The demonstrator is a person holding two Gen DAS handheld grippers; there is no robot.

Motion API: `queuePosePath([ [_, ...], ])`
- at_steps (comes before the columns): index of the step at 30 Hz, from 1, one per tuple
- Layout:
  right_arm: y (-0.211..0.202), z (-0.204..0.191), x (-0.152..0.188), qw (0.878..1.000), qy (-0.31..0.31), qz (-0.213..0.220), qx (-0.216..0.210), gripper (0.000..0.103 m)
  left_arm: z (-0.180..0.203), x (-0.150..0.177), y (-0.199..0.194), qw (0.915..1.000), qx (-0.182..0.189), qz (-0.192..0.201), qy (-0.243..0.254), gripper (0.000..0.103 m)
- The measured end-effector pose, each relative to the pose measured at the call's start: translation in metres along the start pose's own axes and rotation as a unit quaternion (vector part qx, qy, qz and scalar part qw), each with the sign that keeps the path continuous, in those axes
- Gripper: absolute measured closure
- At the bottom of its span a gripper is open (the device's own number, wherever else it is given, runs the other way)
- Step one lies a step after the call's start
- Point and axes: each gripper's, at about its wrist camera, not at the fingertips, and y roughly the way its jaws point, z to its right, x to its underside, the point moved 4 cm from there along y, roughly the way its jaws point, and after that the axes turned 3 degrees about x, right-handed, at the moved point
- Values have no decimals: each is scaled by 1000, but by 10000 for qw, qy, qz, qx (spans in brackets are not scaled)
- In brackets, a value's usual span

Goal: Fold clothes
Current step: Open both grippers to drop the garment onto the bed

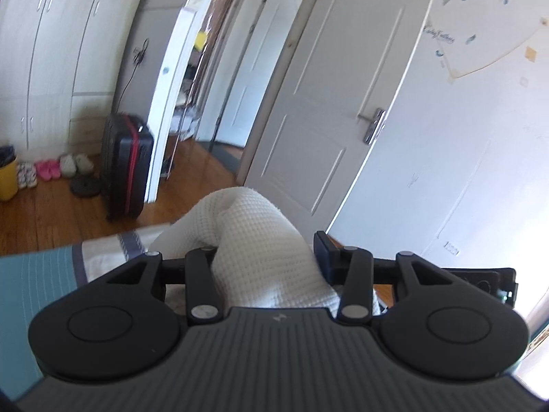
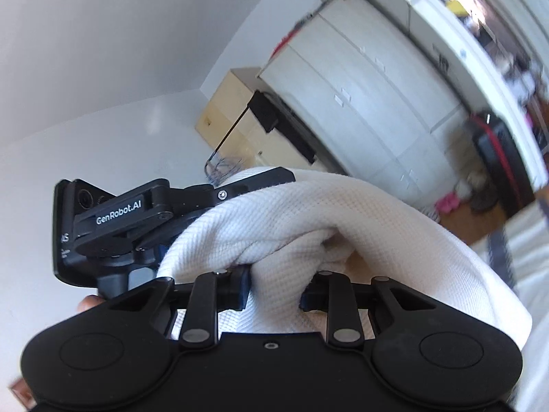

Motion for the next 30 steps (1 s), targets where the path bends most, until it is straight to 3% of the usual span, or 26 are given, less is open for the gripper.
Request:
queuePosePath([
  [3, -14, -16, -14, 9972, -575, 217, 436, 73, 11, -11, -1, 9995, 176, 243, 94, 62],
  [6, -21, -31, -22, 9869, -1298, 486, 823, 73, 15, -14, -4, 9978, 56, 607, 256, 57],
  [8, -13, -24, -20, 9846, -1432, 454, 894, 70, 6, -7, -2, 9956, -428, 797, 237, 38],
  [9, -3, -10, -13, 9867, -1278, 250, 969, 58, -3, 1, 1, 9935, -804, 754, 272, 23],
  [10, 7, 6, -7, 9885, -1086, 15, 1049, 40, -17, 16, 5, 9893, -1274, 609, 354, 11],
  [11, 21, 29, 5, 9888, -776, -275, 1248, 33, -33, 34, 9, 9821, -1775, 432, 449, 9],
  [14, 53, 103, 60, 9769, 84, -881, 1947, 32, -84, 100, 17, 9506, -2972, -334, 835, 9],
  [15, 57, 124, 80, 9689, 316, -1019, 2233, 31, -100, 126, 18, 9401, -3210, -620, 961, 10],
  [17, 58, 151, 116, 9578, 636, -1014, 2612, 31, -126, 178, 13, 9339, -3264, -1034, 1026, 11],
  [18, 56, 161, 130, 9552, 815, -986, 2669, 31, -137, 201, 8, 9368, -3173, -1138, 939, 11],
  [21, 55, 173, 153, 9438, 1234, -1293, 2779, 31, -161, 248, -3, 9584, -2614, -1131, 164, 11],
  [23, 57, 164, 155, 9422, 860, -1306, 2964, 31, -173, 269, -7, 9677, -2281, -1023, -320, 11],
  [26, 48, 154, 162, 9316, 396, -1504, 3286, 28, -185, 293, -7, 9728, -2081, -770, -670, 11],
  [30, 49, 182, 177, 9287, 1153, -1609, 3135, 26, -195, 315, 3, 9756, -1935, -660, -801, 11],
])
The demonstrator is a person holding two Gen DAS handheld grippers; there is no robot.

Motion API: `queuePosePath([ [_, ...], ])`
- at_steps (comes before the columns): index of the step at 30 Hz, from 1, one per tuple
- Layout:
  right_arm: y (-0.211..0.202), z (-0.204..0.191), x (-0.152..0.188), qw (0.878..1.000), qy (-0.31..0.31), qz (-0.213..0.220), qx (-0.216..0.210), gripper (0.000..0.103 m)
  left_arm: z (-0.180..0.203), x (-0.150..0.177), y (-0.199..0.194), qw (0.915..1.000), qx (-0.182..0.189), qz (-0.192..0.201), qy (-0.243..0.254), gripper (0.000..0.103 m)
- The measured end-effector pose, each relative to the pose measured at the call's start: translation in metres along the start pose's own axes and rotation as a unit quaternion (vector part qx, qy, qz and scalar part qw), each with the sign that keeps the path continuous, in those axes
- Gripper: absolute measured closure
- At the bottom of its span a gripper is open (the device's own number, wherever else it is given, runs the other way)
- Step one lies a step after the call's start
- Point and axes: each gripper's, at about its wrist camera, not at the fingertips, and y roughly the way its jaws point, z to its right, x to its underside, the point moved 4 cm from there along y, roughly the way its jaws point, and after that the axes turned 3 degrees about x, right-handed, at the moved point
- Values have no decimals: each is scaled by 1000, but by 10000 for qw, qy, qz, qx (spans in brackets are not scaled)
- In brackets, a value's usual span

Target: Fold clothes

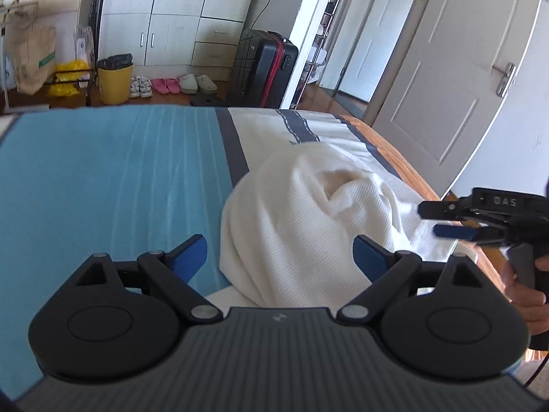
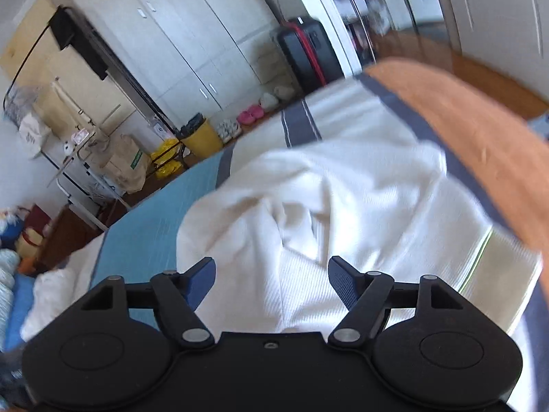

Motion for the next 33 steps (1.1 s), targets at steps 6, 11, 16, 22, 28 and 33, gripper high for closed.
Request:
queuePosePath([
  [6, 13, 15, 21, 9991, 39, -374, -214, 26, -6, 17, 10, 9987, -372, -159, 298, 11],
  [11, 37, 18, 25, 9985, -323, -184, 400, 26, -8, 19, 6, 9967, -560, 138, 576, 11],
  [16, 44, 3, 36, 9951, -751, -357, 539, 24, -18, 19, 1, 9932, -935, 477, 494, 13],
  [22, 49, -19, 50, 9861, -1454, -366, 718, 46, -10, 23, -12, 9901, -779, 934, 703, 10],
  [28, 30, -33, 50, 9757, -1913, -106, 1063, 88, 2, 21, -14, 9930, -463, 684, 840, 11],
  [33, -12, -45, 44, 9837, -1796, 61, -67, 88, 31, 20, -17, 9872, -13, 667, 1452, 15],
])
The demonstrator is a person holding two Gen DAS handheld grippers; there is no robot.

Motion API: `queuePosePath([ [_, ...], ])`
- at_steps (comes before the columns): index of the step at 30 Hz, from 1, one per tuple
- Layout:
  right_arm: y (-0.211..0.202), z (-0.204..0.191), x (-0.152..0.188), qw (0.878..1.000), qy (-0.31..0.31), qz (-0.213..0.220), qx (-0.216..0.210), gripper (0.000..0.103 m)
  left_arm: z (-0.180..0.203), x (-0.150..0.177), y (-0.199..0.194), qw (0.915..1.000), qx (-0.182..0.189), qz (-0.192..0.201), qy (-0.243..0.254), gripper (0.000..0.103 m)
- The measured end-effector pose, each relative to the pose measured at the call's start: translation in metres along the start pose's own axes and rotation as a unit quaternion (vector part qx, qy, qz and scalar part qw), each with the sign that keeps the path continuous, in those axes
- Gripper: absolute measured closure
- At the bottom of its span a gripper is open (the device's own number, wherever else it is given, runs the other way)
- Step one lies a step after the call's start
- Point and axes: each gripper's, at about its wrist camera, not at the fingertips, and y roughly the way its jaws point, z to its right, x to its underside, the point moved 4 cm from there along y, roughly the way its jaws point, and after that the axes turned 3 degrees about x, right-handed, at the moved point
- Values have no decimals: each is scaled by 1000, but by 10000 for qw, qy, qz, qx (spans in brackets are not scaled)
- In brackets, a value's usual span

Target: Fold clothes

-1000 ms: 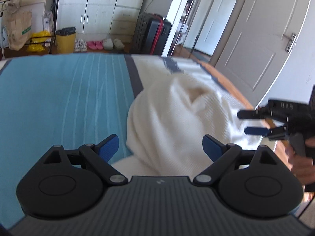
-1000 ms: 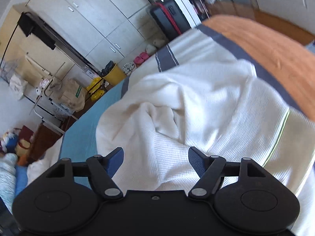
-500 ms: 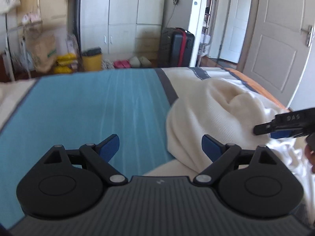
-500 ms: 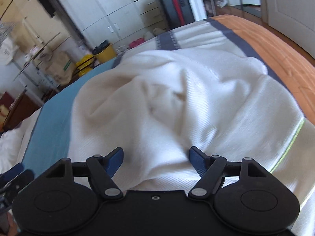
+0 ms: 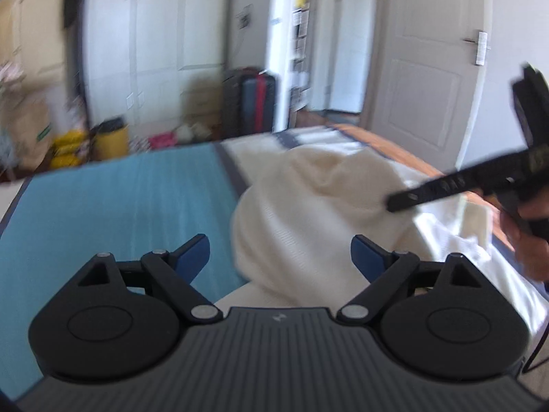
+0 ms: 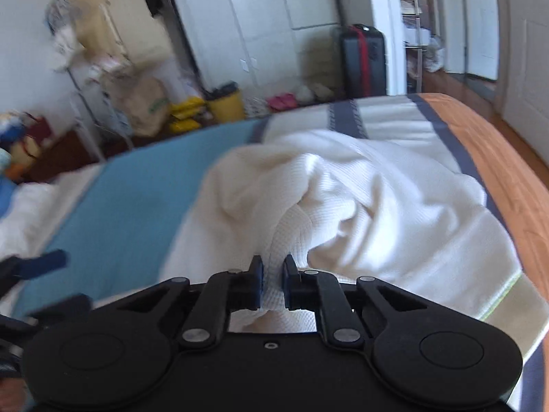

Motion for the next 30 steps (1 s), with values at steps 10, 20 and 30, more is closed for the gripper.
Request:
queuePosePath([
  [10, -25, -6, -10, 9785, 636, 428, -1915, 88, 55, -2, 28, 9965, 502, -39, 671, 35],
  [20, -30, -25, -7, 9684, 62, 372, -2465, 91, 15, -1, 45, 9994, 37, -13, -354, 90],
  [30, -11, -4, -2, 9971, -363, 214, -633, 31, -29, -2, 53, 9910, -54, -16, -1339, 90],
])
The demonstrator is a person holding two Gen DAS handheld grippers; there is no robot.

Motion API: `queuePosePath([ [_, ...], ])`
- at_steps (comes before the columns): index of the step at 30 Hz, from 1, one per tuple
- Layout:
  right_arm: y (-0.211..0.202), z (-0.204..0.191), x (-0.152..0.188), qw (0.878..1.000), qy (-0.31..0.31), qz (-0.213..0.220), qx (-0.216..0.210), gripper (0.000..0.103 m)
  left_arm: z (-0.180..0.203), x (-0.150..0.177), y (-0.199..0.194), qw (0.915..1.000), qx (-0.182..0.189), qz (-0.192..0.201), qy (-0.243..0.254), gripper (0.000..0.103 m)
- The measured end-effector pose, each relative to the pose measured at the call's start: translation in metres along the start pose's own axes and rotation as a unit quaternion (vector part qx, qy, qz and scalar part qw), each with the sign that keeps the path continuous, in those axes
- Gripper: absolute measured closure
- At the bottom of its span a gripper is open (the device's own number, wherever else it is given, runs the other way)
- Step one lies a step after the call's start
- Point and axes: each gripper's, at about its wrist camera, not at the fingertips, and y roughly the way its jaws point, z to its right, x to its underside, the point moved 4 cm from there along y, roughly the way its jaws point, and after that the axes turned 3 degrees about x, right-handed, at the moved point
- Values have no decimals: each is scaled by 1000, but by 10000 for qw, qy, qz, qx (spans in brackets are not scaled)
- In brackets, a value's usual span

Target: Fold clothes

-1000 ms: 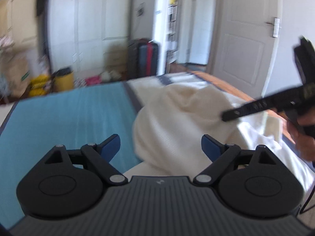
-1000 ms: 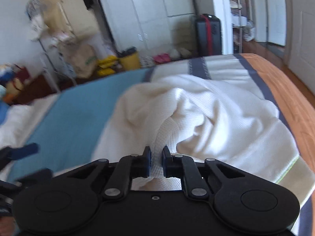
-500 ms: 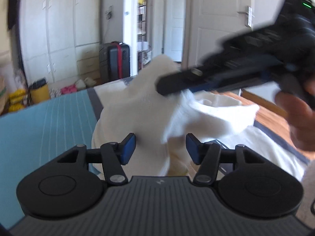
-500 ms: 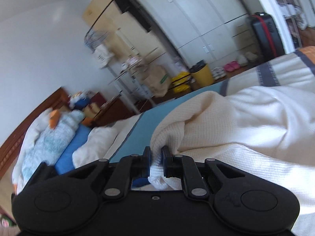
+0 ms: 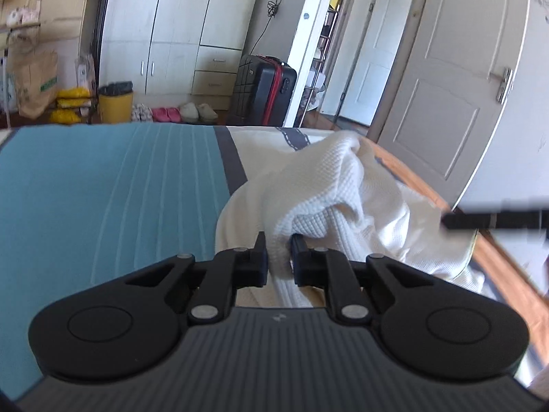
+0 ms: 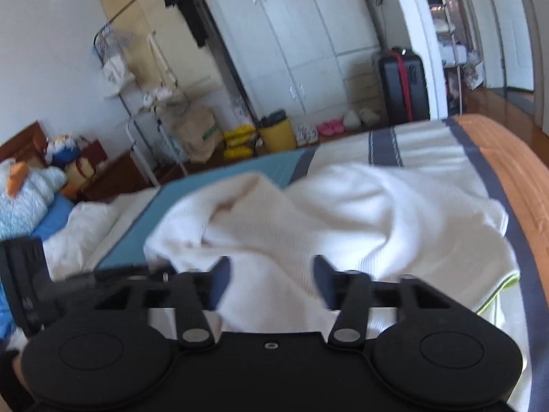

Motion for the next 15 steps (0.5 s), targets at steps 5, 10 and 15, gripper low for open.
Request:
queuePosePath([
  [5, 35, -14, 23, 9925, -944, -540, 562, 16, -6, -10, -20, 9971, -469, 546, 263, 99],
  [10, 68, 28, 16, 9895, -100, -972, 1064, 81, -25, 6, -22, 9987, -443, 198, 181, 99],
  [15, 40, 42, -11, 9907, 757, -102, 1125, 89, -6, 19, -21, 9967, -315, 56, 749, 97],
])
